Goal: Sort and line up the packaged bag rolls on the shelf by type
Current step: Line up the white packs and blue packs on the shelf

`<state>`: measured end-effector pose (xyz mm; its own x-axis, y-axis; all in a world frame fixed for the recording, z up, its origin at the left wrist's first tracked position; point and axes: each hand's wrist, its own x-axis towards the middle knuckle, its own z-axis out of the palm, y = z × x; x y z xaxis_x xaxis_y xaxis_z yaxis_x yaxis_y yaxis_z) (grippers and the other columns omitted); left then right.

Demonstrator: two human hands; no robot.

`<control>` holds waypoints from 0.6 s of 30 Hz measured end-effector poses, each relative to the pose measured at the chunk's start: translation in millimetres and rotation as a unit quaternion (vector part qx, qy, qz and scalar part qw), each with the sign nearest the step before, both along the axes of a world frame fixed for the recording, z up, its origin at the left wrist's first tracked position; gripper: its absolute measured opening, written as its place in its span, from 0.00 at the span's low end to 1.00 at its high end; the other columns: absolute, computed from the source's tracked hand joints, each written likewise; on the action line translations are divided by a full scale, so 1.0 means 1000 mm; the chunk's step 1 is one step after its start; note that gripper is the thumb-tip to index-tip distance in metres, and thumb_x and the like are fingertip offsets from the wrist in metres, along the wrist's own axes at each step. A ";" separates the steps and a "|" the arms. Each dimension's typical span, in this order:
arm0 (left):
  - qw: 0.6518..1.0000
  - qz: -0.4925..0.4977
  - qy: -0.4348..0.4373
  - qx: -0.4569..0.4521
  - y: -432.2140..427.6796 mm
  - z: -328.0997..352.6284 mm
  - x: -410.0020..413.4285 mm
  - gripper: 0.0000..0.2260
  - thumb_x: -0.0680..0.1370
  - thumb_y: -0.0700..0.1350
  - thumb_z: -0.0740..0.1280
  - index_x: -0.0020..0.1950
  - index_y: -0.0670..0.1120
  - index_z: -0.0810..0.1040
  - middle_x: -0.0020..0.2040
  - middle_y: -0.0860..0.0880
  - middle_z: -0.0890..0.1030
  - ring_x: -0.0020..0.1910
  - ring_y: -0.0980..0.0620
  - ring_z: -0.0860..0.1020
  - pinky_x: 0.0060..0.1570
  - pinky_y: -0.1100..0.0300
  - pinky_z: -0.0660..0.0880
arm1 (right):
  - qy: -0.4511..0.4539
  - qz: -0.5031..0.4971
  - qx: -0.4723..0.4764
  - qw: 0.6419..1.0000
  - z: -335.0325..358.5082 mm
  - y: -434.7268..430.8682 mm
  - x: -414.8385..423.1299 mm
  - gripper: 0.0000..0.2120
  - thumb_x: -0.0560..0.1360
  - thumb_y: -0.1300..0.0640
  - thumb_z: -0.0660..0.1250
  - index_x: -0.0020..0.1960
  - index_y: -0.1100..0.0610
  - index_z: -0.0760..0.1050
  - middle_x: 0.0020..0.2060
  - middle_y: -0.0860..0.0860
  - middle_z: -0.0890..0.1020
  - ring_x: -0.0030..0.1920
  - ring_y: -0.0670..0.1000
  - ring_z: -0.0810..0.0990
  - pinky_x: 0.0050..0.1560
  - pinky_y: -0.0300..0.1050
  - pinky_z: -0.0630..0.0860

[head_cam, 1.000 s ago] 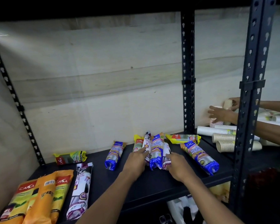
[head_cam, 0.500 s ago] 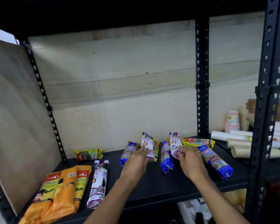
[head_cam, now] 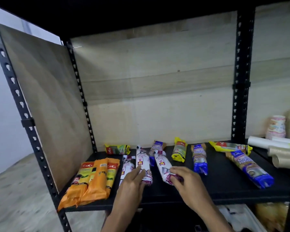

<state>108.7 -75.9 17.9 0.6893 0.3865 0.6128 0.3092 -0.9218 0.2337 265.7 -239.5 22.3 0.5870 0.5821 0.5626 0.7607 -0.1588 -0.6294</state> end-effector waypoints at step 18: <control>0.998 0.039 0.051 0.019 0.017 -0.038 -0.006 0.22 0.67 0.48 0.79 0.61 0.53 0.81 0.63 0.52 0.80 0.62 0.51 0.78 0.62 0.44 0.75 | 0.013 0.044 -0.058 0.997 -0.033 0.014 -0.017 0.11 0.74 0.55 0.71 0.56 0.50 0.80 0.56 0.41 0.76 0.55 0.40 0.76 0.58 0.36 0.72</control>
